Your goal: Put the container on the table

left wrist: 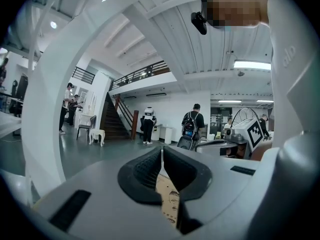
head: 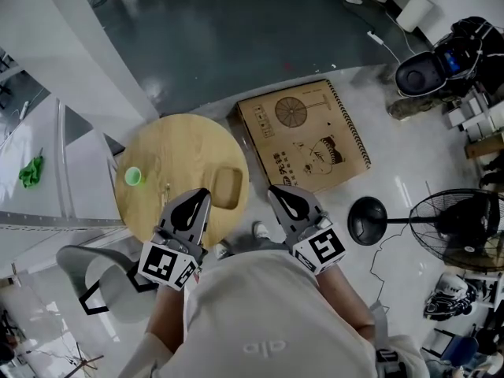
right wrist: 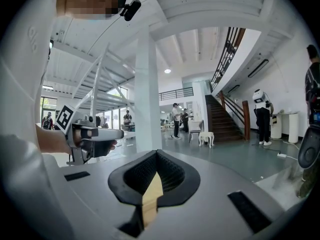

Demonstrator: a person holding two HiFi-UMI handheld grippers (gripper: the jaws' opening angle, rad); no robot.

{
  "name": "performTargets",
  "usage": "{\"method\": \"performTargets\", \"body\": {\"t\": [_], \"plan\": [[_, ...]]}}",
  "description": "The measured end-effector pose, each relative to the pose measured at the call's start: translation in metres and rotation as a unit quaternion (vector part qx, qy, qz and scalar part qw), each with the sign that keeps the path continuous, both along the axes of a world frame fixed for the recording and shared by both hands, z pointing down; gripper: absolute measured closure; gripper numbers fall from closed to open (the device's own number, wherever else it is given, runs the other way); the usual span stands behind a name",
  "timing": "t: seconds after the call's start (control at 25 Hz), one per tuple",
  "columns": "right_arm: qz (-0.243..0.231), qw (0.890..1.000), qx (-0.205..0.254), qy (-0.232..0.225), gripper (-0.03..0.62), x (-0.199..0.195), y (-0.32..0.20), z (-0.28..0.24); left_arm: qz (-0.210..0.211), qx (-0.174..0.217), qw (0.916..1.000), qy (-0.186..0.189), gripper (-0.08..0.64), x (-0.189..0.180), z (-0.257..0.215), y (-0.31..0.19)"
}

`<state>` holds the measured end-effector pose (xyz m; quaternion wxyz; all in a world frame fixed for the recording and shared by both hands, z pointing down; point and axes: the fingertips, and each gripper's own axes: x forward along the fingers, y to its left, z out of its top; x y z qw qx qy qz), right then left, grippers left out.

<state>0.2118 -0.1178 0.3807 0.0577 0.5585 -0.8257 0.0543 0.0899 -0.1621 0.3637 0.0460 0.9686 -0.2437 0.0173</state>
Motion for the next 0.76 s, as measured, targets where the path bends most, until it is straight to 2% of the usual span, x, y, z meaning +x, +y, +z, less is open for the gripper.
{"method": "performTargets", "body": {"t": [0.76], "plan": [[0.001,1.000,-0.014,0.004,0.566,0.0015,0.0081,0.0048,0.007,-0.009,0.9998,-0.018,0.543,0.0036,0.0100,0.0063]]}}
